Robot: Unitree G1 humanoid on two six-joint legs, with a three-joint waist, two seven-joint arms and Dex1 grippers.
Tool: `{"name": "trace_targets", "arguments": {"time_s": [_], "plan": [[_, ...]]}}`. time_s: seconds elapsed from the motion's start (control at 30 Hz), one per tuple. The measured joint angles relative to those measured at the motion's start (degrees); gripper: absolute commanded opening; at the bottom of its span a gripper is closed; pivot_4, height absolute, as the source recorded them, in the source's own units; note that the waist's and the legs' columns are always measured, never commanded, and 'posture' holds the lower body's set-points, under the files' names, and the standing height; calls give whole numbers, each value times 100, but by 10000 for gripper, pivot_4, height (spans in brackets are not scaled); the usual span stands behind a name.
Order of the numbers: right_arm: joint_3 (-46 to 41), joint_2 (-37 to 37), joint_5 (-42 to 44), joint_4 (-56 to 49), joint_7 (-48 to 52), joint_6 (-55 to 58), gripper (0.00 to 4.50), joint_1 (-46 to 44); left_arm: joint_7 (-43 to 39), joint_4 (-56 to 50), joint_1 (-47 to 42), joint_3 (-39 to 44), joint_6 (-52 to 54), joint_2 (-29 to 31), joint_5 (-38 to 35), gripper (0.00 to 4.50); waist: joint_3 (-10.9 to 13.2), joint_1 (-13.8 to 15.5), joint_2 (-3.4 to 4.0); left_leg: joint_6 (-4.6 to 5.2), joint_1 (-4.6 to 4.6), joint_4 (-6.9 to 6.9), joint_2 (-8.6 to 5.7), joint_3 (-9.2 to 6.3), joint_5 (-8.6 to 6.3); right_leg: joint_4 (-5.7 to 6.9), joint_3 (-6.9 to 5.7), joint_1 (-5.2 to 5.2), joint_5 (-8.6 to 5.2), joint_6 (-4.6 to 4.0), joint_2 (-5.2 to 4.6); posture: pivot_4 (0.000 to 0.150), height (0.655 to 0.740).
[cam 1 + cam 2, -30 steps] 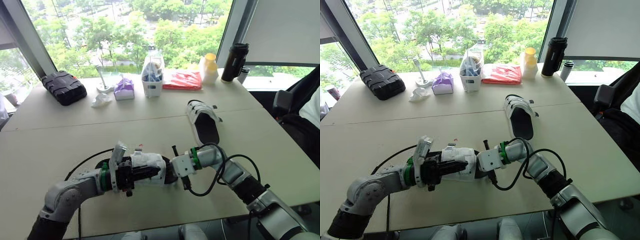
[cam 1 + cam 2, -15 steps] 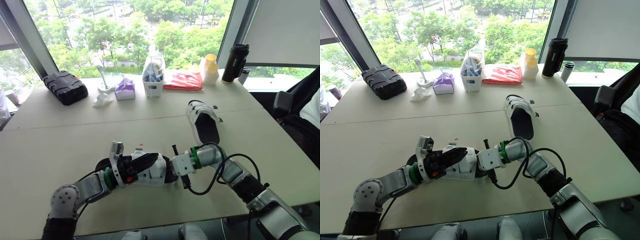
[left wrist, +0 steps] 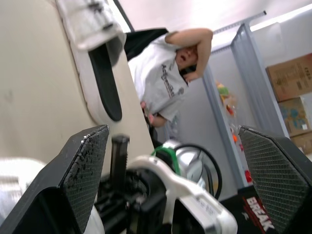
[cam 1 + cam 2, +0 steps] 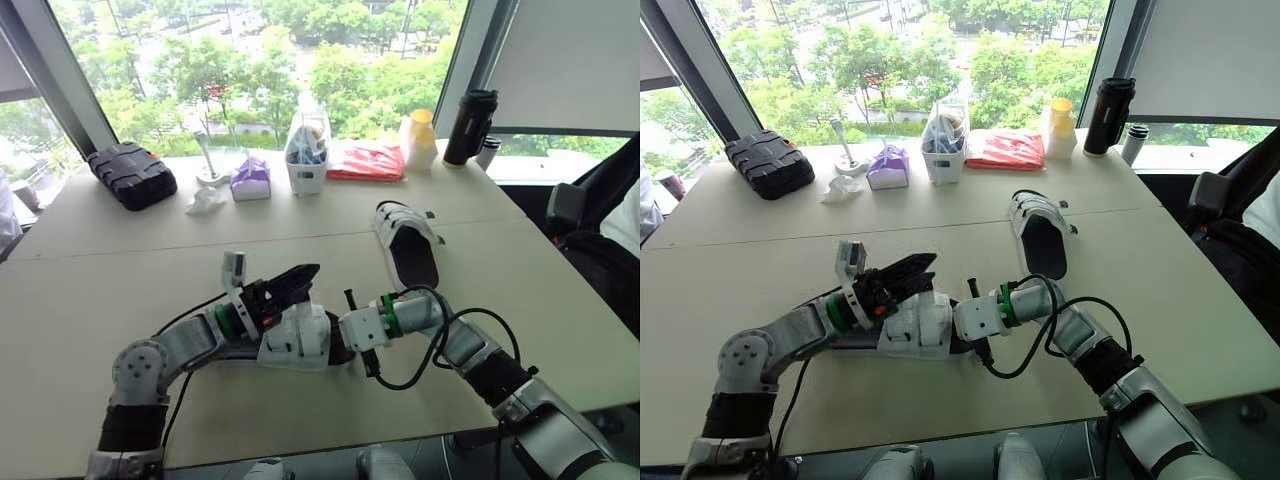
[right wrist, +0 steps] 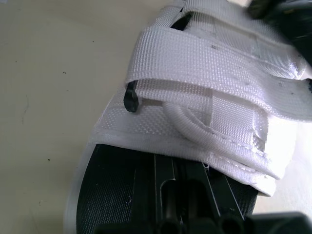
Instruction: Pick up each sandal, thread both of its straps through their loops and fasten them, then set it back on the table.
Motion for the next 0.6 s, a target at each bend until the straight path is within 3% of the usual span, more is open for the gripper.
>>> {"name": "trace_targets", "arguments": {"time_s": [0.17, 0.27, 0.43, 0.5, 0.6], "plan": [[-8, 28, -1, 5, 2, 0, 0, -4, -55, 26, -596, 283, 33, 516, -35, 44101, 2, -11, -4, -3, -4, -5, 0, -2, 2, 0, -1, -6, 1, 0, 2, 1500, 7400], [-5, 56, -2, 18, -10, 0, 0, -4, -837, -147, -753, 61, 312, 1150, 545, 44101, 2, -33, -2, -3, -3, -10, -2, 4, 2, 0, 0, -9, 0, -1, 7, 1500, 7400], [-4, 81, -6, 45, -37, -1, 0, -9, -3443, -415, -788, -1552, -368, 2401, 3284, 44101, 5, -49, 6, -3, -3, -13, -2, 31, 2, 0, 2, -12, 0, -7, 9, 1500, 7400], [-5, 81, -6, 47, -41, -1, 0, -14, -4137, -233, -805, -2058, -824, 2463, 4186, 44101, 7, -43, 5, -3, -6, -13, 1, 28, 2, -1, 1, -14, 0, -7, 9, 1500, 7400], [-7, 82, -6, 46, -47, -5, 0, -17, -4701, 117, -931, -2331, -1253, 2371, 4962, 44101, 10, -38, -1, -2, -12, -13, 6, 9, 1, -1, 1, -21, 0, -7, 9, 1500, 7400]]}}
